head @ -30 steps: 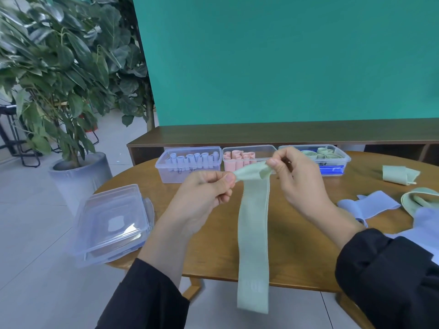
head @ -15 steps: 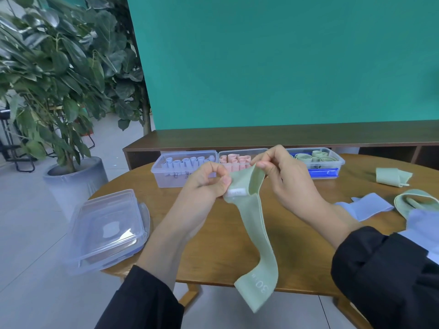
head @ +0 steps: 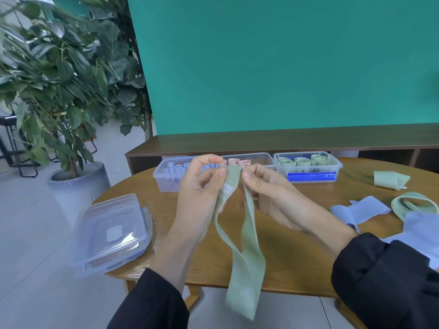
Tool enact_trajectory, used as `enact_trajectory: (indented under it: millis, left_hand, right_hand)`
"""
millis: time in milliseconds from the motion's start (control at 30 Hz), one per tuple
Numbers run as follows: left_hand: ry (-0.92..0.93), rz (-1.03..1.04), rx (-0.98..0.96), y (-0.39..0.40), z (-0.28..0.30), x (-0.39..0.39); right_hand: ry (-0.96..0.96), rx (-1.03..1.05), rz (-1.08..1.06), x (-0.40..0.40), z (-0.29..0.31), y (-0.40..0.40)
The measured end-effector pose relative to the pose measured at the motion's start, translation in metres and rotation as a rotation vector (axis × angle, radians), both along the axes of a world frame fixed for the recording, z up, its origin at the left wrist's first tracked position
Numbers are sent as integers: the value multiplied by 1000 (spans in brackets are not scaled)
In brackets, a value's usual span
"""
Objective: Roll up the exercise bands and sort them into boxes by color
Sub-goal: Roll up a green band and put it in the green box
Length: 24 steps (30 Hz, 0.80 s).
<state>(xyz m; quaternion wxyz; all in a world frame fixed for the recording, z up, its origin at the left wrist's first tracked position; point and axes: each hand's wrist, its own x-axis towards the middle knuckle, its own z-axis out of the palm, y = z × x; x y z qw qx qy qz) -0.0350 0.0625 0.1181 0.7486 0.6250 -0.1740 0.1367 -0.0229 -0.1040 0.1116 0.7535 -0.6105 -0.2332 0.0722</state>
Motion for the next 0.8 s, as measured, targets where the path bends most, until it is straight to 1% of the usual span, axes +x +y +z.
enact_trajectory:
  millis: [67, 133, 200, 233, 267, 333, 400, 433, 467, 533, 567, 633, 733, 800]
  left_hand:
    - [0, 34, 64, 8, 1, 0]
    - [14, 48, 156, 19, 1, 2]
    - [49, 36, 250, 32, 1, 3]
    - [66, 24, 309, 36, 1, 3]
    - [84, 10, 368, 40, 2, 2]
    - [135, -7, 487, 46, 3, -1]
    - [203, -41, 589, 51, 5, -6]
    - [246, -69, 606, 55, 4, -7]
    - [292, -99, 578, 58, 4, -8]
    - [361, -147, 429, 63, 4, -11]
    - [370, -170, 372, 64, 5, -13]
    - [362, -254, 323, 62, 9, -19]
    - [306, -437, 363, 57, 9, -28]
    - [270, -523, 386, 51, 5, -29]
  right_hand:
    - [44, -74, 31, -1, 4, -7]
    - [34, -304, 44, -5, 11, -18]
    - [-24, -557, 27, -10, 20, -30]
    - [-40, -638, 12, -11, 23, -36]
    - [-42, -688, -24, -12, 28, -39]
    - [-59, -719, -59, -13, 32, -44]
    - [-81, -655, -86, -12, 31, -48]
    - [-76, -579, -97, -10, 29, -50]
    - [-59, -505, -115, -8, 26, -51]
    - [-18, -392, -147, -5, 20, -53]
    - [-4, -355, -146, -5, 17, -52]
    - [25, -277, -101, -3, 13, -50]
    - [69, -142, 12, -3, 16, -44]
    - [54, -103, 104, -7, 24, -38]
